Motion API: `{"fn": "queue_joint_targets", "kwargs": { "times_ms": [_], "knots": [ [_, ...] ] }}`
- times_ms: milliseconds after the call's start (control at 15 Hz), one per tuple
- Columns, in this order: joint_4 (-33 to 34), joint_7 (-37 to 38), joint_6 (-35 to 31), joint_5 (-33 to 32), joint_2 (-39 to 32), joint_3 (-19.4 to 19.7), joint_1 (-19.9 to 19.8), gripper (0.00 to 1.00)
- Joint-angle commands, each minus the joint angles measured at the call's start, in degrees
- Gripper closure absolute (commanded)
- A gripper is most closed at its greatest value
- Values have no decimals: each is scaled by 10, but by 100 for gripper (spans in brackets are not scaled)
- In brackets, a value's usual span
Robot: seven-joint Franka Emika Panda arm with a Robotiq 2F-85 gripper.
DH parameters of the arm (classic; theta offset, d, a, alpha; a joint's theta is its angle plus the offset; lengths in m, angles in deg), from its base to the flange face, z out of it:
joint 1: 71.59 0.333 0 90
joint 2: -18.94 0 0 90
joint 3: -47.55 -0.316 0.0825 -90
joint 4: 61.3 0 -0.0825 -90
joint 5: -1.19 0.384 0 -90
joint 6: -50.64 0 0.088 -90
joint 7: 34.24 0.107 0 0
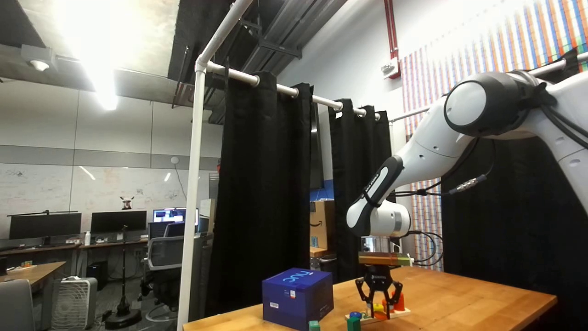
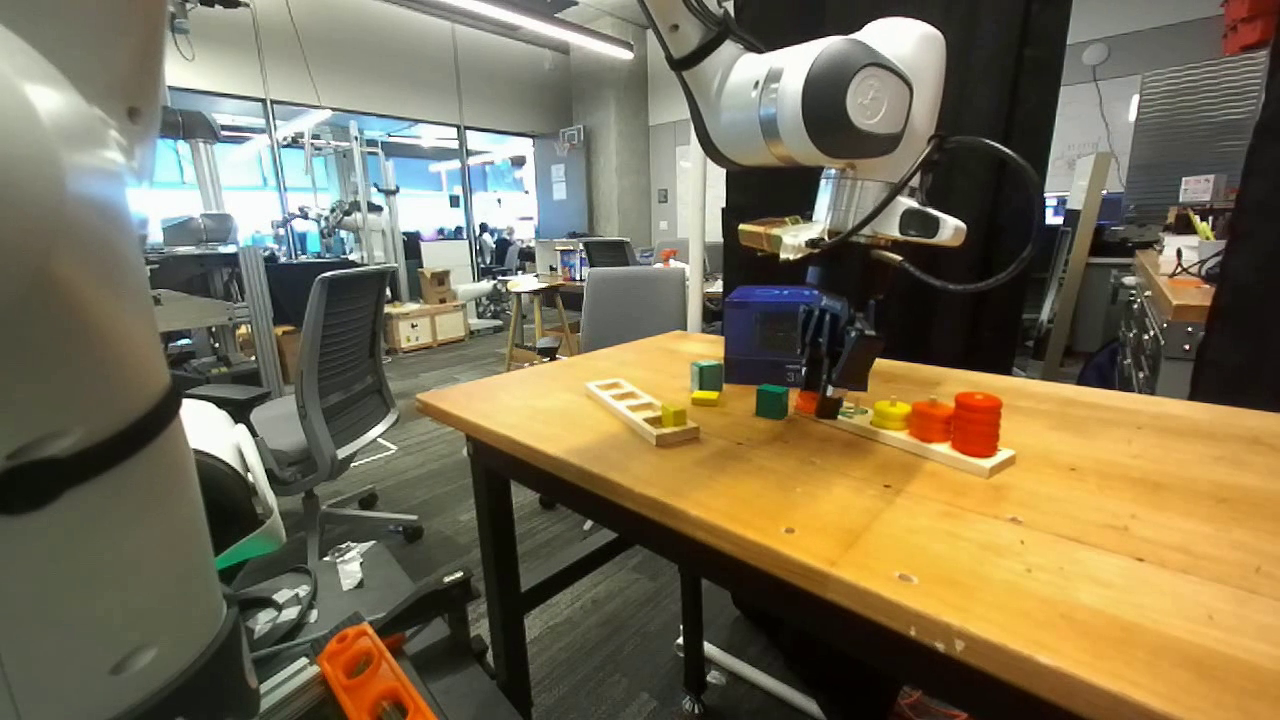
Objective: Pick up the orange object and put it on the table
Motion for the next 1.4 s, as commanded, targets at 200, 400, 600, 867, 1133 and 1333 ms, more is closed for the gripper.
{"fn": "queue_joint_targets", "kwargs": {
  "times_ms": [200,400,600,867,1133,1333],
  "knots": [
    [-5,7,-34,-7,2,5,5,82],
    [-6,7,-32,-5,4,5,4,26],
    [-5,6,-29,-4,4,5,4,3],
    [-7,10,-19,-8,14,5,6,0],
    [-26,31,20,-38,80,4,18,0],
    [-48,45,64,-76,161,-5,24,0]
  ]
}}
